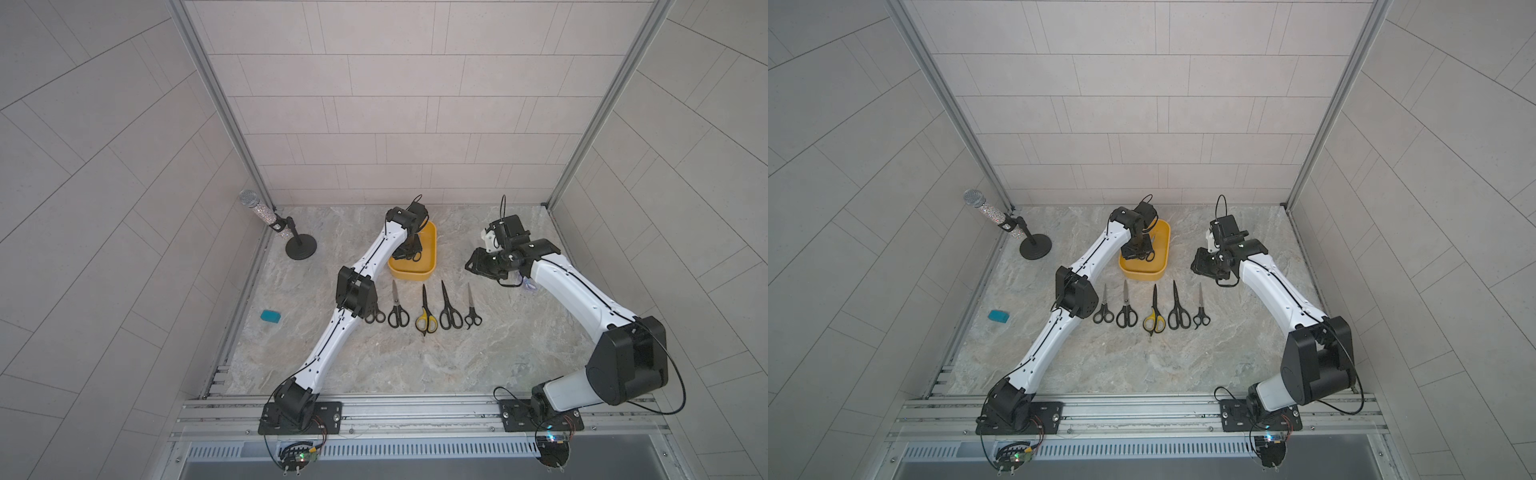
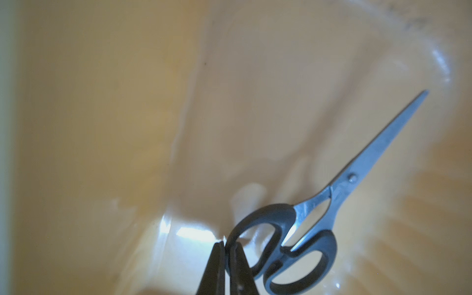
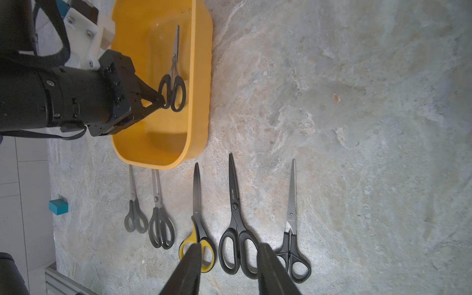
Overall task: Take the scissors out of the storage box
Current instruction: Pick up the scissors from the storage box.
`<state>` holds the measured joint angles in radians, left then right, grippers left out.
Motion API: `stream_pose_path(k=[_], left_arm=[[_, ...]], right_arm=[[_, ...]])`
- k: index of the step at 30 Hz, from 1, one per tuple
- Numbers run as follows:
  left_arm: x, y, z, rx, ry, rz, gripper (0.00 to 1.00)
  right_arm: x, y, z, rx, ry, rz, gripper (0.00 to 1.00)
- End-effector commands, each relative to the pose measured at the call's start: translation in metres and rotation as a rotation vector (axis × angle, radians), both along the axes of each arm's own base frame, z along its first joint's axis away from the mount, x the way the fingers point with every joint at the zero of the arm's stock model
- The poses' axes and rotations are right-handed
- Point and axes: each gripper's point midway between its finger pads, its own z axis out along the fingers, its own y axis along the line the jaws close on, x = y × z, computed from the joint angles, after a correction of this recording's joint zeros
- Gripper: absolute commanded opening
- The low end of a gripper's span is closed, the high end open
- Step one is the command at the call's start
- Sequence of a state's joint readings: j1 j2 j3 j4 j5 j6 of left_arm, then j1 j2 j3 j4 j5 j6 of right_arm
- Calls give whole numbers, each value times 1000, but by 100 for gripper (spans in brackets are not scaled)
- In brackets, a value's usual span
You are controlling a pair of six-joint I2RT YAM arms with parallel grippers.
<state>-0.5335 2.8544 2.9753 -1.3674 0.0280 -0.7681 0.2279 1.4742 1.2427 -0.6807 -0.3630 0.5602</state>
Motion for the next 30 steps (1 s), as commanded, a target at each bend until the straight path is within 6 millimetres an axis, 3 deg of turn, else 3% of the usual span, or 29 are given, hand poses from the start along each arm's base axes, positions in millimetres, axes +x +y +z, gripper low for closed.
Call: stream_pose_path(k=[1, 13, 17, 23, 30], left_arm=[[-6, -2, 41, -29, -35, -21, 0], [-24, -12, 114, -88, -120, -51, 0], [-39, -15, 122, -87, -105, -76, 0], [-48, -25, 132, -82, -130, -120, 0], [-47, -27, 141, -82, -158, -162, 0]], right_arm=[[9, 0, 11, 3, -29, -4, 41], [73, 38, 9, 142, -77, -22, 42], [88, 51, 16, 163, -110, -17, 42], [92, 62, 28, 178, -151, 8, 42], [101, 71, 17, 152, -120, 28, 42]])
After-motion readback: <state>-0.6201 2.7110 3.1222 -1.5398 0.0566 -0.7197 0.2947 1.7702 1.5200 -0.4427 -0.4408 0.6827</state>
